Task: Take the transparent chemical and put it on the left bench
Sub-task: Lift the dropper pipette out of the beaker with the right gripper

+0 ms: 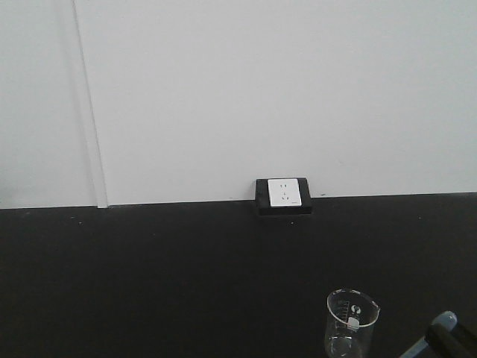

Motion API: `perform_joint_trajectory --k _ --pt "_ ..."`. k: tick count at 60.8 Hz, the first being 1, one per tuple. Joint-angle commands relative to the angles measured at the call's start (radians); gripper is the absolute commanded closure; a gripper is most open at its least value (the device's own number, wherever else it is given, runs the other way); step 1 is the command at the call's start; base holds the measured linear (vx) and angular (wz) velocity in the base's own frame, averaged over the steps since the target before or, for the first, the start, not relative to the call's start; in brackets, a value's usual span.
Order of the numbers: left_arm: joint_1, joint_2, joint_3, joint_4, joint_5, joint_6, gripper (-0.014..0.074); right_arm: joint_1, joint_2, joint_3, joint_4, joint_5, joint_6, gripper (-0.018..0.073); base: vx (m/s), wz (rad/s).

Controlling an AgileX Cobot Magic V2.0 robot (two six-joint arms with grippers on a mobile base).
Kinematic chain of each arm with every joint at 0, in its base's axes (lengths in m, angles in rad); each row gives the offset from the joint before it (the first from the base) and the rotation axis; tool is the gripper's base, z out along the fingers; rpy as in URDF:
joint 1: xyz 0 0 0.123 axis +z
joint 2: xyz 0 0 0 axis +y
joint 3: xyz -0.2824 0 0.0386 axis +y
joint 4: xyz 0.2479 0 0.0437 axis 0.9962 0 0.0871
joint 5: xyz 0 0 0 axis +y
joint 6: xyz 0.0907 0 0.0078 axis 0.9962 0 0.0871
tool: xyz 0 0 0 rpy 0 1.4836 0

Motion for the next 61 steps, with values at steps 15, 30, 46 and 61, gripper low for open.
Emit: perform_joint_trajectory --k 15,30,46,61 --pt "-0.002 -0.019 0.016 -0.001 -0.078 -0.008 0.0600 0.000 -0.167 0.114 0.020 -0.053 0.001 0.0566 0.00 0.00" --pt "-0.002 -0.019 0.016 -0.001 -0.078 -0.008 0.0600 0.000 -0.168 0.150 0.015 -0.014 0.001 0.0566 0.00 0.00" --pt "-0.002 -0.019 0.016 -0.001 -0.078 -0.008 0.0600 0.000 -0.168 0.150 0.015 -0.013 0.001 0.0566 0.00 0.00" --pt "-0.002 -0.019 0.016 -0.001 -0.078 -0.008 0.0600 0.000 -0.168 0.150 0.016 -0.013 0.001 0.0566 -0.01 0.01"
